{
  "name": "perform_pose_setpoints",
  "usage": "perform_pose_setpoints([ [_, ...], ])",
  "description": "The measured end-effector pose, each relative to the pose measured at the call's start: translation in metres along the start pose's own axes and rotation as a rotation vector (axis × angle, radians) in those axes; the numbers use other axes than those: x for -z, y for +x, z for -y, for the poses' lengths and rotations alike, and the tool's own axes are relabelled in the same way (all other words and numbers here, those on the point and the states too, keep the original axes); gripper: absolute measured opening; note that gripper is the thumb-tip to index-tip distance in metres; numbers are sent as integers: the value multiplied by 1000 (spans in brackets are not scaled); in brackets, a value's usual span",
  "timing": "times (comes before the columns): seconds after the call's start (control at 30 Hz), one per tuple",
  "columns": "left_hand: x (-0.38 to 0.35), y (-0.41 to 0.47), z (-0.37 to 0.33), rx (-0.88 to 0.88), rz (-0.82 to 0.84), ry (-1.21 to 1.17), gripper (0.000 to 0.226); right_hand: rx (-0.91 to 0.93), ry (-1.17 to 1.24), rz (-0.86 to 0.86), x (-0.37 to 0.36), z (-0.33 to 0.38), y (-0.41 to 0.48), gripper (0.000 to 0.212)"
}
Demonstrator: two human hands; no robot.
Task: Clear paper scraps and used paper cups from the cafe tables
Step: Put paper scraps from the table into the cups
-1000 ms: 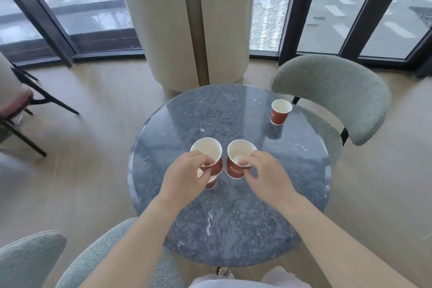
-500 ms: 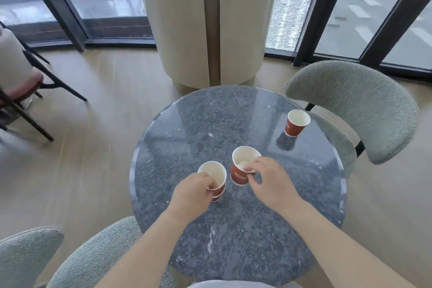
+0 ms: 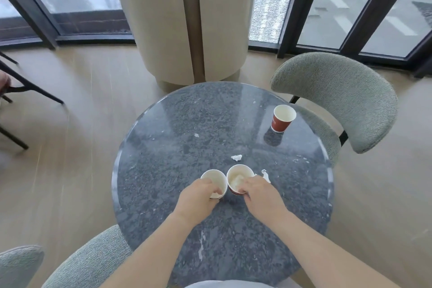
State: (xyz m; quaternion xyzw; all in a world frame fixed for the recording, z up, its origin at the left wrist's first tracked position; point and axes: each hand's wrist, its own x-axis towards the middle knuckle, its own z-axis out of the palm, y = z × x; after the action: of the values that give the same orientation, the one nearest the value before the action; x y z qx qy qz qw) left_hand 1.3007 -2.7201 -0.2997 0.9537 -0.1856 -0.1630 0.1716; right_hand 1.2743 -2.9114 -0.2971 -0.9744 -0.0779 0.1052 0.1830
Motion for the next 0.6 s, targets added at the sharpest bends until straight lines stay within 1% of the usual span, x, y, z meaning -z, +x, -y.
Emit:
perform_pose_setpoints([
  [0.07,0,1,2,2,-16,-38,23,-20,-37,29,-4,-3,2,25],
  [0.27,7,6,8,-10,-109,-102,15,-34,-80,54,-11,-14,6,22],
  [0.43,17,24,4,-34,-171,-150,14,41,36,-42,-4,-15,7,21],
  [0.6,25,52,-12,-76,-185,-194,13,2,98,-127,15,-32,12,24],
])
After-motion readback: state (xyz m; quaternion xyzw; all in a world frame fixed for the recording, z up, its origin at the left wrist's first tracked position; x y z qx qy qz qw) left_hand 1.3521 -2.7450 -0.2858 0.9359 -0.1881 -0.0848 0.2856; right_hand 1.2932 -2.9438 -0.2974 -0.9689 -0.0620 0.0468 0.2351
